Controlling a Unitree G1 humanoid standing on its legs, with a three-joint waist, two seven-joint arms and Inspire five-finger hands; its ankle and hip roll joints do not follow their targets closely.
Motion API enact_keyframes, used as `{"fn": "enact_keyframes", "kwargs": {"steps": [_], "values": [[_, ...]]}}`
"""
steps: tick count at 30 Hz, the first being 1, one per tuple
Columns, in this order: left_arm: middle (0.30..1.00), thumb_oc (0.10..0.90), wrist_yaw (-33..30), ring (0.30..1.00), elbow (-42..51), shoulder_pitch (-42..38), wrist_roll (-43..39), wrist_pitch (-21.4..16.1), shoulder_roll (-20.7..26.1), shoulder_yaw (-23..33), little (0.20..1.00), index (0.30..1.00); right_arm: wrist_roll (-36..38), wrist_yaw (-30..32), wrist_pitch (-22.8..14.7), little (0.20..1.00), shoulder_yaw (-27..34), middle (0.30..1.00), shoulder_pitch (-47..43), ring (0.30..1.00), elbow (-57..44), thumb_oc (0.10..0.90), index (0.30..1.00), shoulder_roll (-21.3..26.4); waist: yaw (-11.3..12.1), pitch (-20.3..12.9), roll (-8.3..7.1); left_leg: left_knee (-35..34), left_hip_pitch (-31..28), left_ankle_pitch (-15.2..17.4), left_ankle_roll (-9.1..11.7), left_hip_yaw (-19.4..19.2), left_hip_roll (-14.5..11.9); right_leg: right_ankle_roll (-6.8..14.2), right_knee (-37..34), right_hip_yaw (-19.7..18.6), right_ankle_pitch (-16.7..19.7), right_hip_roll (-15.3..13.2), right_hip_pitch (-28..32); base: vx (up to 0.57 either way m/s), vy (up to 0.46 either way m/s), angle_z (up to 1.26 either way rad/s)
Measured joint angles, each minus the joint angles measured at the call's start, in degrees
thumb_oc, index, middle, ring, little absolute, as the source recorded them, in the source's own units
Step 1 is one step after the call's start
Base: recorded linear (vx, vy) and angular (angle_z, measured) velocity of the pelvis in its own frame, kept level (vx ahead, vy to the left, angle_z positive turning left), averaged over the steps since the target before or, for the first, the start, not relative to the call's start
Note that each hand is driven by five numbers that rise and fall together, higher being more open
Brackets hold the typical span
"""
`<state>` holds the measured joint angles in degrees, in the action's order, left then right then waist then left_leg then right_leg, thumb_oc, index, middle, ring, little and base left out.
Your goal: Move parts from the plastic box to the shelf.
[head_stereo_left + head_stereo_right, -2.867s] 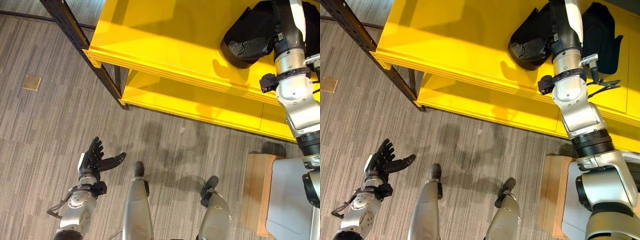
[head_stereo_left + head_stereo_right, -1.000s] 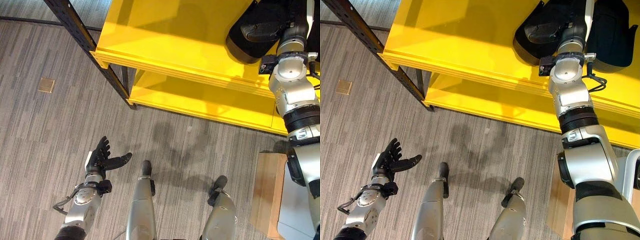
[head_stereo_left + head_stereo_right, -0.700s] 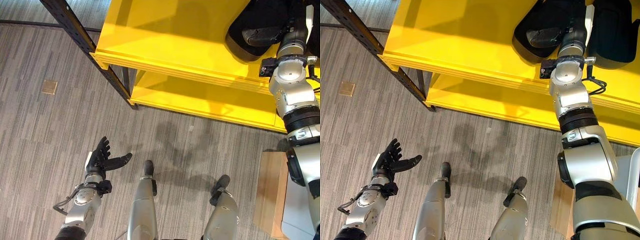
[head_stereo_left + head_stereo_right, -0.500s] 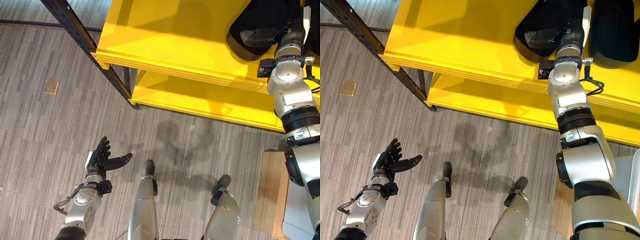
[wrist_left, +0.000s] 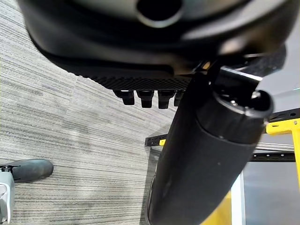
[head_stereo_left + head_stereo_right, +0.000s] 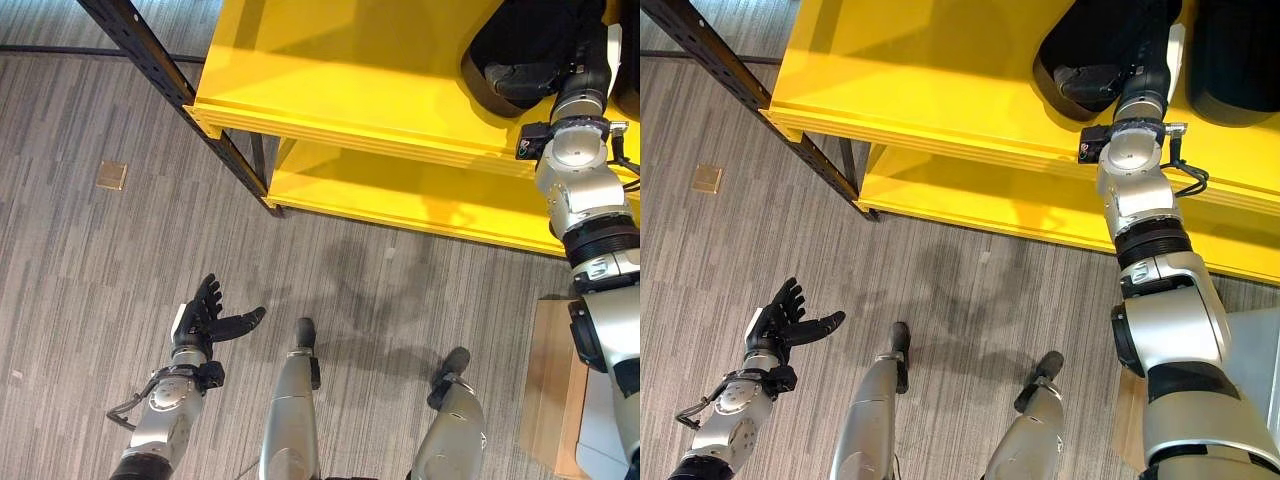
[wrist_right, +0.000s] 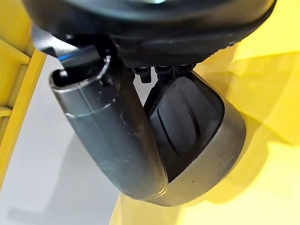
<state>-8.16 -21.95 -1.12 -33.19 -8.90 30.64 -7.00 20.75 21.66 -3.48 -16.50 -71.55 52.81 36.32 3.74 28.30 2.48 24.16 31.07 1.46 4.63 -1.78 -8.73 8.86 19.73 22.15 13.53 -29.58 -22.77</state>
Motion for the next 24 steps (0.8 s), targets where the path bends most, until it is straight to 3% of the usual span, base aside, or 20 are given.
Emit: {"fn": "enact_keyframes", "kwargs": {"steps": [8, 14, 24], "values": [[1.000, 0.900, 0.02, 1.000, 0.19, 0.05, 0.02, -0.24, 0.01, -0.03, 1.000, 1.000, -0.26, -0.42, -0.45, 1.000, 0.51, 1.000, -0.11, 1.000, 0.37, 0.900, 1.000, 0.42, 0.23, 0.05, 0.13, 0.12, 0.47, -0.14, 0.20, -0.19, 0.00, 0.48, 0.66, -0.73, -1.64, -0.13, -0.83, 0.00, -0.002, 0.00], [1.000, 0.900, 0.02, 1.000, 0.69, 0.29, -0.02, -0.34, 0.08, -0.01, 1.000, 1.000, -0.53, -0.82, -1.12, 1.000, 0.38, 1.000, -1.95, 1.000, 2.69, 0.900, 1.000, 2.37, 1.26, 0.05, 0.13, 1.59, 2.46, -0.05, 0.77, 0.44, 0.01, 1.84, 0.52, -0.09, -6.77, -0.12, -0.98, 0.00, -0.012, 0.04], [1.000, 0.900, 0.10, 1.000, 1.56, 2.09, -0.05, -0.44, 0.06, -0.01, 1.000, 1.000, -2.79, -2.60, -0.94, 1.000, -3.06, 1.000, -3.60, 1.000, 4.58, 0.900, 1.000, 5.03, 1.24, 0.06, 0.16, 2.53, 3.37, -0.13, 0.72, 0.56, -0.06, 1.93, 0.22, -0.23, -7.45, 0.04, -1.26, 0.00, -0.001, 0.00]]}}
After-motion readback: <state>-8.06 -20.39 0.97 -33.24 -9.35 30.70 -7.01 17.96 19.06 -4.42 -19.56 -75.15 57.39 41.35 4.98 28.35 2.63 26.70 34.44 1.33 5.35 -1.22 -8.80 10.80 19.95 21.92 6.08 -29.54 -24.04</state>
